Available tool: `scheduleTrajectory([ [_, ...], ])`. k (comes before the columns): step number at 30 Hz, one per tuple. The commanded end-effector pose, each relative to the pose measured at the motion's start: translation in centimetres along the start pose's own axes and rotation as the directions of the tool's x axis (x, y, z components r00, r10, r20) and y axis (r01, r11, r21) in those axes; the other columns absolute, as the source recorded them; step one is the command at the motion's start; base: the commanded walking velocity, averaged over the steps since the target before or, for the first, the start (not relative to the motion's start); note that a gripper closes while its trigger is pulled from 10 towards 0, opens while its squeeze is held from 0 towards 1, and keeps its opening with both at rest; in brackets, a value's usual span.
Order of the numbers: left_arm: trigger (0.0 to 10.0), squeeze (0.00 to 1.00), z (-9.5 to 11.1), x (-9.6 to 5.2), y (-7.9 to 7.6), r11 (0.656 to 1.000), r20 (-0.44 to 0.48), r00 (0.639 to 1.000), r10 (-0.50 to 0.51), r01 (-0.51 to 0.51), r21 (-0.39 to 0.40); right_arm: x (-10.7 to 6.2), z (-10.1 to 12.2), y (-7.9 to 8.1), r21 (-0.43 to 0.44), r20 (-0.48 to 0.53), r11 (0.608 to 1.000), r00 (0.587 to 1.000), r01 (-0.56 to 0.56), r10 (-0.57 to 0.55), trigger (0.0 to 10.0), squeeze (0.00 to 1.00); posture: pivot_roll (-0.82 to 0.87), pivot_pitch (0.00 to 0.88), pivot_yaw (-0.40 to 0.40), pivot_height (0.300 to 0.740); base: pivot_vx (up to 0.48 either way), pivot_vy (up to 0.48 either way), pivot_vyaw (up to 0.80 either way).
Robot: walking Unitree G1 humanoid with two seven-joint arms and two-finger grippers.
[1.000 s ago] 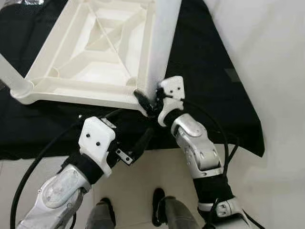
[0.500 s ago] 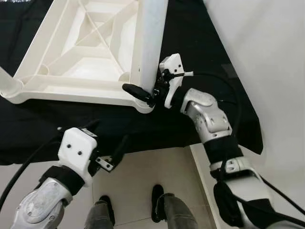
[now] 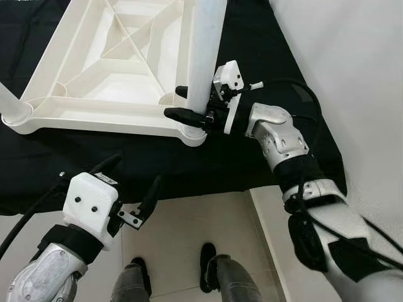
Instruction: Building children table
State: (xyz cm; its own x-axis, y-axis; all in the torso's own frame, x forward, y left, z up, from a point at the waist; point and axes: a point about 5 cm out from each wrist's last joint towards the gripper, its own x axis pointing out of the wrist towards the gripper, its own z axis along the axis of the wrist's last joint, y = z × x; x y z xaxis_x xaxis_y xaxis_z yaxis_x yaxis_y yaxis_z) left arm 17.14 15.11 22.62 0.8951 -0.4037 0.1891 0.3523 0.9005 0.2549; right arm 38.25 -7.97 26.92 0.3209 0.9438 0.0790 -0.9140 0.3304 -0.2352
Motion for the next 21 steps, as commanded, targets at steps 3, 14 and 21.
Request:
scheduleTrajectory([
  [3, 10.0, 0.00, 0.2, 0.0, -0.9, 0.999, 0.017, 0.999, -0.036, 0.037, -0.036, -1.0, 0.0, -0.7, 0.003, 0.001, 1.000, 1.000, 0.003, -0.003, 0.0, 0.00, 0.23, 0.349, -0.130, 0.740, 0.000, 0.000, 0.00],
  [14, 10.0, 0.00, -0.5, 0.2, -0.9, 0.998, -0.002, 0.999, -0.045, 0.045, -0.049, -1.8, -5.2, 0.2, 0.039, -0.139, 0.897, 0.891, 0.441, -0.432, 0.0, 0.00, 0.19, 0.362, -0.134, 0.740, 0.000, 0.000, 0.00],
  [21, 10.0, 0.00, -0.9, 0.6, -1.6, 0.991, -0.001, 0.995, -0.095, 0.094, -0.097, -3.9, -8.3, 5.3, 0.053, -0.193, 0.691, 0.687, 0.721, -0.701, 0.0, 0.00, 0.16, 0.353, -0.112, 0.740, 0.000, 0.000, 0.00],
])
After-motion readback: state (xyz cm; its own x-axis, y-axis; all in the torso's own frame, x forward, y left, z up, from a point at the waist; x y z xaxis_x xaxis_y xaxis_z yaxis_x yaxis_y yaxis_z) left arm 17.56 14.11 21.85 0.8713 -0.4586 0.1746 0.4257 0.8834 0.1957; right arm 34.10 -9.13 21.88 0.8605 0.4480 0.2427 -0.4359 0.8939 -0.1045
